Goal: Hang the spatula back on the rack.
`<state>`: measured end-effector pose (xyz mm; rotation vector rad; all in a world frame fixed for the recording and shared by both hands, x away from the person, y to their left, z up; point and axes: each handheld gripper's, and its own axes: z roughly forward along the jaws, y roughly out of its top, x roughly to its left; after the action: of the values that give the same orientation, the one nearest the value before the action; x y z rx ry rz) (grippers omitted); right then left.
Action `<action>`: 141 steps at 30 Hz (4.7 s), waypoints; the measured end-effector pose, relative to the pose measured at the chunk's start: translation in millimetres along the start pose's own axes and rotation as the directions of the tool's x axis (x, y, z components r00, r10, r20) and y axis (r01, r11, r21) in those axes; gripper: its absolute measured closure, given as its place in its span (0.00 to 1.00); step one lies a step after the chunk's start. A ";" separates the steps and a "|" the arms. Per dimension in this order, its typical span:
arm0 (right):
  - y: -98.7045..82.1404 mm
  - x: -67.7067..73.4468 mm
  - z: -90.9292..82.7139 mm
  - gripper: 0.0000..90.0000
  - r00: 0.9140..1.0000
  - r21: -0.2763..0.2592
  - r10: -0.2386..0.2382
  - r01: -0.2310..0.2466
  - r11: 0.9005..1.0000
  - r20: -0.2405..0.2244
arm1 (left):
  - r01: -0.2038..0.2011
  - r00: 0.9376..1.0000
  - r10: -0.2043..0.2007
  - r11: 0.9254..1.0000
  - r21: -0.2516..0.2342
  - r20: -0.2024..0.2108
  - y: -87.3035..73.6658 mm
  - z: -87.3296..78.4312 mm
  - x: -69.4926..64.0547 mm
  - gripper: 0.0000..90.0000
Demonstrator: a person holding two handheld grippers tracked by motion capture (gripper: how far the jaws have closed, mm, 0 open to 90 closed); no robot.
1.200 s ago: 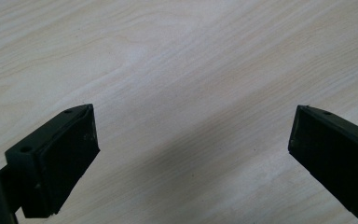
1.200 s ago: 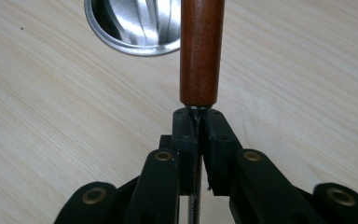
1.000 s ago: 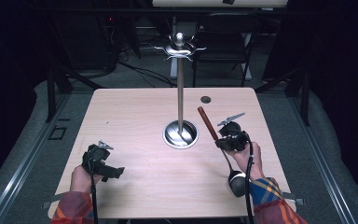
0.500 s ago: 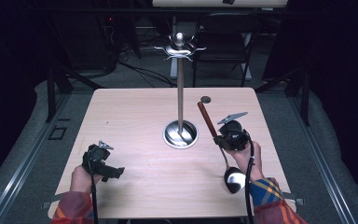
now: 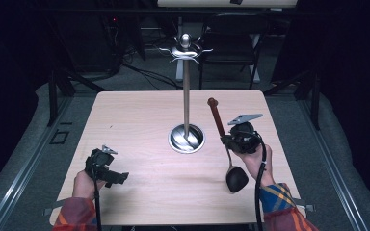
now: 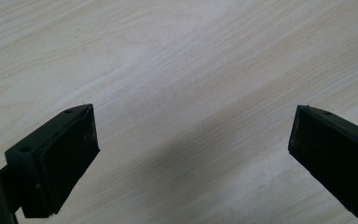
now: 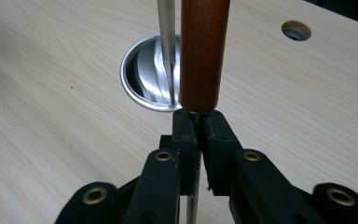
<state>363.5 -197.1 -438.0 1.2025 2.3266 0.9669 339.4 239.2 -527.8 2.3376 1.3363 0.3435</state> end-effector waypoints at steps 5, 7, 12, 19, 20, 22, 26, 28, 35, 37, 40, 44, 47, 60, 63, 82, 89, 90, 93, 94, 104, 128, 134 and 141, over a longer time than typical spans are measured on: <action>1.9 1.3 -4.8 0.94 1.000 -0.026 -0.005 0.005 1.000 0.011 | 0.000 1.000 0.000 1.000 0.003 0.000 0.0 0.0 -0.3 0.01; 2.6 1.6 -6.5 0.94 1.000 -0.033 -0.011 0.012 0.999 0.017 | 0.000 1.000 0.000 1.000 0.003 0.000 0.0 0.0 -0.3 0.01; 4.2 3.2 -9.7 0.94 0.999 -0.062 -0.019 0.021 0.998 0.027 | -0.001 1.000 0.001 1.000 0.003 0.001 0.1 0.4 -0.3 0.01; 7.8 6.0 -14.7 0.94 0.999 -0.099 -0.029 0.032 0.995 0.034 | -0.004 1.000 0.004 1.000 0.006 -0.001 0.1 0.6 -0.5 0.01; 7.9 6.4 -14.9 0.94 0.999 -0.106 -0.028 0.032 0.994 0.038 | -0.004 1.000 0.004 1.000 0.006 -0.001 0.1 0.6 -0.5 0.01; 9.0 6.4 -15.9 0.94 0.999 -0.109 -0.031 0.035 0.993 0.040 | -0.005 1.000 0.005 1.000 0.008 -0.001 0.2 0.7 -0.5 0.01; 10.5 6.6 -16.0 0.94 0.999 -0.114 -0.031 0.035 0.993 0.036 | -0.006 1.000 0.006 1.000 0.008 -0.003 0.2 0.9 -0.8 0.01; 11.4 6.3 -16.2 0.94 0.999 -0.106 -0.037 0.040 0.994 0.036 | -0.005 1.000 0.005 1.000 0.008 -0.002 0.1 1.0 -0.8 0.01; 15.6 8.9 -14.6 0.94 0.998 -0.112 -0.042 0.046 0.993 0.037 | -0.006 1.000 0.006 1.000 0.009 -0.004 0.1 1.4 -1.1 0.01; 17.3 9.3 -14.0 0.94 0.998 -0.108 -0.050 0.053 0.993 0.035 | -0.006 1.000 0.006 1.000 0.008 -0.004 0.1 1.3 -0.9 0.01; 19.6 10.9 -12.4 0.94 0.998 -0.116 -0.050 0.054 0.992 0.034 | -0.006 1.000 0.006 1.000 0.010 -0.002 0.2 1.3 -0.9 0.01; 23.2 13.1 -12.0 0.94 0.998 -0.122 -0.060 0.064 0.990 0.036 | -0.007 1.000 0.007 1.000 0.011 -0.002 0.1 1.5 -0.8 0.01; 26.3 14.6 -11.7 0.94 0.997 -0.132 -0.067 0.071 0.989 0.035 | -0.010 1.000 0.010 1.000 0.013 -0.003 0.1 1.7 -0.9 0.01; 39.9 15.5 -6.3 0.93 0.996 -0.139 -0.083 0.087 0.987 0.033 | -0.009 1.000 0.009 1.000 0.017 -0.003 0.0 2.2 -1.4 0.01; 42.8 16.6 -3.9 0.93 0.996 -0.144 -0.083 0.086 0.986 0.029 | -0.008 1.000 0.008 1.000 0.017 -0.003 0.0 2.4 -1.3 0.01; 65.9 26.9 0.5 0.93 0.993 -0.178 -0.117 0.120 0.977 0.031 | -0.006 1.000 0.006 1.000 0.017 -0.003 -0.7 2.1 -1.0 0.01; 69.1 27.0 4.3 0.93 0.993 -0.175 -0.116 0.120 0.977 0.030 | -0.005 1.000 0.005 1.000 0.011 -0.007 -0.9 1.7 -1.2 0.01; 69.0 27.2 4.4 0.93 0.993 -0.176 -0.117 0.121 0.977 0.032 | -0.006 1.000 0.006 1.000 0.010 -0.007 -0.8 1.6 -1.3 0.01; 69.3 27.6 2.6 0.93 0.992 -0.177 -0.118 0.123 0.977 0.036 | -0.009 1.000 0.009 1.000 0.015 -0.005 -0.5 1.5 -1.4 0.01; 69.5 27.4 1.6 0.94 0.993 -0.184 -0.116 0.121 0.975 0.036 | -0.010 1.000 0.010 1.000 0.015 -0.005 -0.4 1.6 -1.4 0.01; 73.6 23.4 -4.9 0.94 0.994 -0.218 -0.101 0.110 0.970 0.053 | -0.013 1.000 0.013 1.000 0.019 -0.006 -0.2 2.0 -1.5 0.01; 88.4 23.8 -17.0 0.93 0.994 -0.273 -0.088 0.102 0.957 0.062 | -0.018 1.000 0.018 1.000 0.022 -0.007 -0.2 2.5 -2.2 0.01; 96.4 24.6 -22.8 0.93 0.994 -0.285 -0.091 0.104 0.953 0.060 | -0.017 1.000 0.017 1.000 0.021 -0.007 -0.4 2.4 -2.1 0.01; 101.7 26.7 -24.9 0.93 0.993 -0.287 -0.103 0.116 0.951 0.060 | -0.018 1.000 0.018 1.000 0.022 -0.006 -0.3 2.5 -2.4 0.01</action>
<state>392.5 -144.2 -348.4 0.9572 2.1007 1.1795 339.0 236.7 -530.2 2.3694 1.3294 0.3442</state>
